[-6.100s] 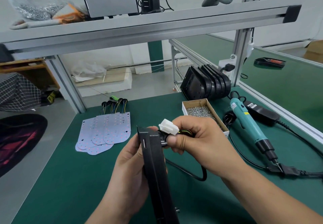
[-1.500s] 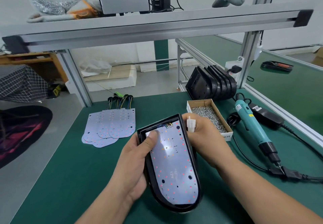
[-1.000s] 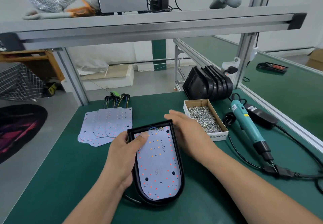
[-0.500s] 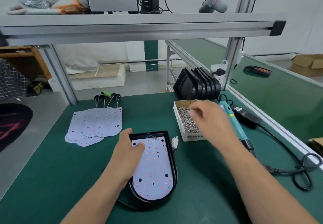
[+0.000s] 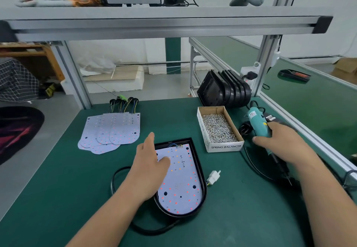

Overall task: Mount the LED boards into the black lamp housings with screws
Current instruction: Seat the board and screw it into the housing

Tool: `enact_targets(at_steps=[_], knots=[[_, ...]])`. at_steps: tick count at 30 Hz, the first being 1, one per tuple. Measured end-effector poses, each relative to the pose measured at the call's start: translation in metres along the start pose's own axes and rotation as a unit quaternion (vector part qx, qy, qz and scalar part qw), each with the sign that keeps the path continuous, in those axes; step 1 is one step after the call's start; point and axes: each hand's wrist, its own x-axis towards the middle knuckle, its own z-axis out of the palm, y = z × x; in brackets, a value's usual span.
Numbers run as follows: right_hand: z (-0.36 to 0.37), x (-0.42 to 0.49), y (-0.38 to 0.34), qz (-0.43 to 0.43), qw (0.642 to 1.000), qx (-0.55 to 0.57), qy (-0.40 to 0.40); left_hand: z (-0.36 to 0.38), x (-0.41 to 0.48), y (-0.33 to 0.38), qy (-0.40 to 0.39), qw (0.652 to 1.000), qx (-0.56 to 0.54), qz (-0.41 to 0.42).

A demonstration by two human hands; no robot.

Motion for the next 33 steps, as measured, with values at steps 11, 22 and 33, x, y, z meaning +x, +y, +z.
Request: enact_targets(at_steps=[11, 22, 33], knots=[[0.005, -0.005, -0.023, 0.017, 0.778, 0.628, -0.006, -0.020, 0.007, 0.011, 0.077, 0.965, 0.245, 0.052], [0.017, -0.009, -0.038, 0.029, 0.677, 0.735, -0.026, -0.021, 0.009, 0.037, 0.139, 0.951, 0.204, 0.186], [0.020, -0.007, -0.035, 0.031, 0.692, 0.722, -0.010, 0.095, 0.103, 0.114, -0.098, 0.819, 0.466, 0.319]])
